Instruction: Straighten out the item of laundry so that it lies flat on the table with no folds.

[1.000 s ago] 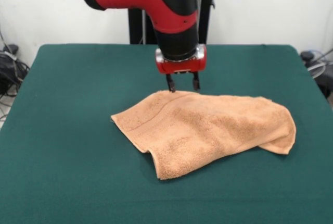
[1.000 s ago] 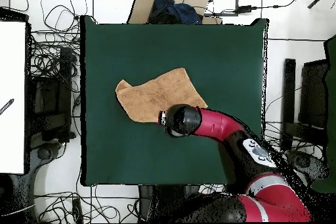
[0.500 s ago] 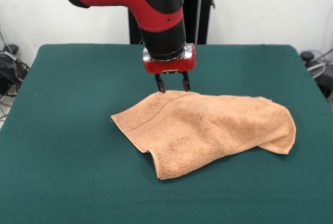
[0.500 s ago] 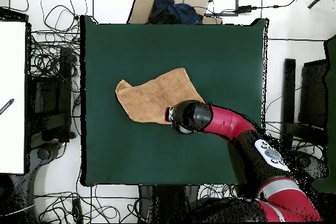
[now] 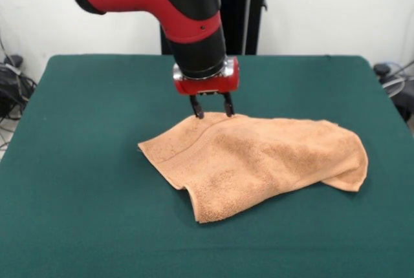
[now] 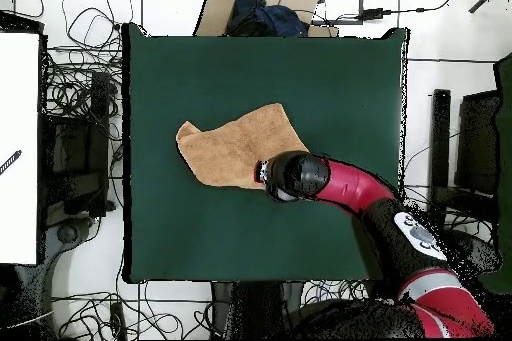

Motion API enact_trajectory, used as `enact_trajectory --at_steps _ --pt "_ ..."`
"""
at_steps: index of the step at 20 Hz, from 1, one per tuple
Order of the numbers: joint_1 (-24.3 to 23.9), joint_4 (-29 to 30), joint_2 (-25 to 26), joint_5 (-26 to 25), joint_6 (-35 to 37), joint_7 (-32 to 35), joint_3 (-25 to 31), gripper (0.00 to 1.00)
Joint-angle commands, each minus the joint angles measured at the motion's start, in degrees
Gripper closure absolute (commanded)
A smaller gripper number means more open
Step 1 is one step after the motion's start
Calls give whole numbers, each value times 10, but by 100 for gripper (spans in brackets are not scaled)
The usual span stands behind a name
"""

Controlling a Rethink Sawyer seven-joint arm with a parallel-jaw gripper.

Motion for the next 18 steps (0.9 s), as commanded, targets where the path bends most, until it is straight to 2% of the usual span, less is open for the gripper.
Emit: enact_trajectory --at_steps 1,8,14,18 --pt "-4 -22 21 -23 3 -17 51 0" --pt "-34 -16 49 -30 -21 -37 74 0" --pt "-61 23 13 -50 -10 -38 64 0" --pt "-80 14 9 -75 -4 -55 56 0"
